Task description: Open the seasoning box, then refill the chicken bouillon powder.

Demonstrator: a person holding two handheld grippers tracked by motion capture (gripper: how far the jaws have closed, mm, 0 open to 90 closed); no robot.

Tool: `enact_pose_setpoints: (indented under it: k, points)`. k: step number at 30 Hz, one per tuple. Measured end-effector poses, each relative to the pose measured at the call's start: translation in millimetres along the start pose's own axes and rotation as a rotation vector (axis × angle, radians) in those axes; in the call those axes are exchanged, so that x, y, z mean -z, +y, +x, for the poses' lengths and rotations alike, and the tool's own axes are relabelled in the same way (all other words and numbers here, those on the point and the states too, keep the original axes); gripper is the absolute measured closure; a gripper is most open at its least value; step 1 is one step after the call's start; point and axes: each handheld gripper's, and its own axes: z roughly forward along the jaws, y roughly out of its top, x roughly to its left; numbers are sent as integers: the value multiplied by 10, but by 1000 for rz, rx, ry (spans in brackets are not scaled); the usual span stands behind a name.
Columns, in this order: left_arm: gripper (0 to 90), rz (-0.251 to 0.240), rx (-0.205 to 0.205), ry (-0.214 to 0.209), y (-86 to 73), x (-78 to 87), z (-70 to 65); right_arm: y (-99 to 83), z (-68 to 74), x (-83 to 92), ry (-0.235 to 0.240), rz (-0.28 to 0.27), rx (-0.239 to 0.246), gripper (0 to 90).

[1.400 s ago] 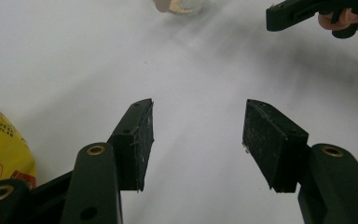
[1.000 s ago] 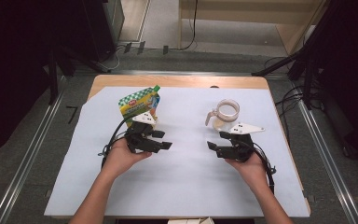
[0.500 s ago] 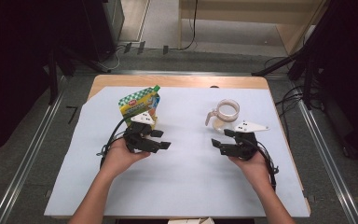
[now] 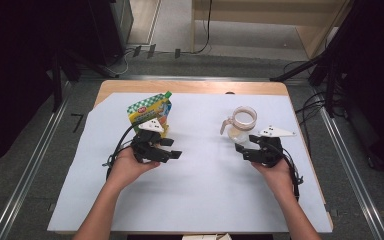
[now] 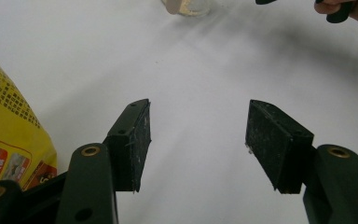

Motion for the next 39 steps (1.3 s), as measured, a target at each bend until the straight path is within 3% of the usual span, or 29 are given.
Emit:
enact_pose_setpoints:
  k: [8, 9, 14, 19, 32, 39]
  points:
    - [406, -17, 9, -8, -7, 45, 20, 51, -172, -39, -68, -14, -19, 300]
    - [406, -24, 10, -8, -7, 57, 20, 67, -224, -66, -79, 5, -43, 272]
    - [406, -27, 11, -8, -7, 68, 24, 137, -302, -103, -103, 18, -50, 175]
    - [405, -26, 10, -13, -8, 59, 26, 136, -363, -171, -118, 38, -63, 135]
    - [403, -31, 8, -13, -11, 71, 26, 151, -333, -357, -119, 42, -51, 90]
    - [403, -27, 9, -11, -10, 64, 25, 172, -291, -499, -122, 13, -68, 88]
